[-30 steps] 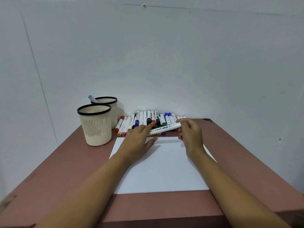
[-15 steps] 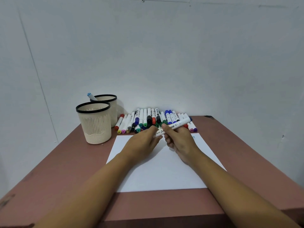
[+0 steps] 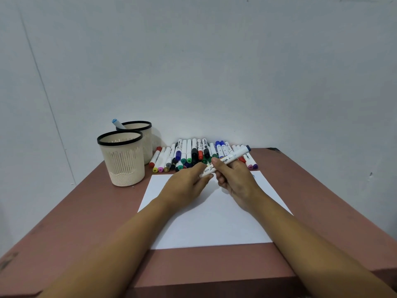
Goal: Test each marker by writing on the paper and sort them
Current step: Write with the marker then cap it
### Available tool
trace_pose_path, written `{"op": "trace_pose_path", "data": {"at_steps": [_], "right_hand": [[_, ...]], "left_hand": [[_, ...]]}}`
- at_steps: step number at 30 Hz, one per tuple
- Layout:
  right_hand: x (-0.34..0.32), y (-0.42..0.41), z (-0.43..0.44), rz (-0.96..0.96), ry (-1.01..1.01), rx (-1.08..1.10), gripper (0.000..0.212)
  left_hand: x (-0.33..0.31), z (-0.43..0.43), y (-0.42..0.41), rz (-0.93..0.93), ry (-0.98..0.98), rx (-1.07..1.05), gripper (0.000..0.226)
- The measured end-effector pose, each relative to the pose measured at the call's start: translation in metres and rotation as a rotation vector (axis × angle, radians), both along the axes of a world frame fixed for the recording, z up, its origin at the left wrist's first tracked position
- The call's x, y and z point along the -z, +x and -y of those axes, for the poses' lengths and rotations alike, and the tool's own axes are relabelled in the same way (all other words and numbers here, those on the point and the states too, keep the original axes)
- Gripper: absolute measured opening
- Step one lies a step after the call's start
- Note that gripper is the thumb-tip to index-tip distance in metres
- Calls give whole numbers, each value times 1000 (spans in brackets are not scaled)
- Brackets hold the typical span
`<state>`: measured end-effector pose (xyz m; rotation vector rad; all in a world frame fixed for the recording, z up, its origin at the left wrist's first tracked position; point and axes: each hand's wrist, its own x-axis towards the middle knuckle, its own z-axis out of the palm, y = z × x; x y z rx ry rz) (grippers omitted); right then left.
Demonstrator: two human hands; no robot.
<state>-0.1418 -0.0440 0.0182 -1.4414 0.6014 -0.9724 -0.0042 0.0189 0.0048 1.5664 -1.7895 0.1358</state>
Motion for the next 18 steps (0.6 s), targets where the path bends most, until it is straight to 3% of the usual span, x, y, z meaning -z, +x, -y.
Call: {"op": "trace_pose_path", "data": {"at_steps": [3, 7, 11, 13, 16, 18], "right_hand": [[-2, 0, 0, -15, -18, 62, 22], [-5, 0, 2, -50, -31, 77, 24], [-9, -1, 4, -32, 136, 26, 24], [-11, -4, 4, -63, 228, -75, 26], [-12, -8, -4, -206, 267, -253, 43], [-14, -11, -10, -272, 286, -342, 46]], "left_hand": [[-4, -2, -1, -132, 49, 55, 24], [-6, -4, -5, -169, 99, 70, 19], [-8, -1, -3, -501, 89, 69, 27], [-6, 2, 4, -410, -38, 52, 38], [-1, 5, 13, -43, -184, 87, 63], [-1, 7, 16, 88, -246, 91, 60]]}}
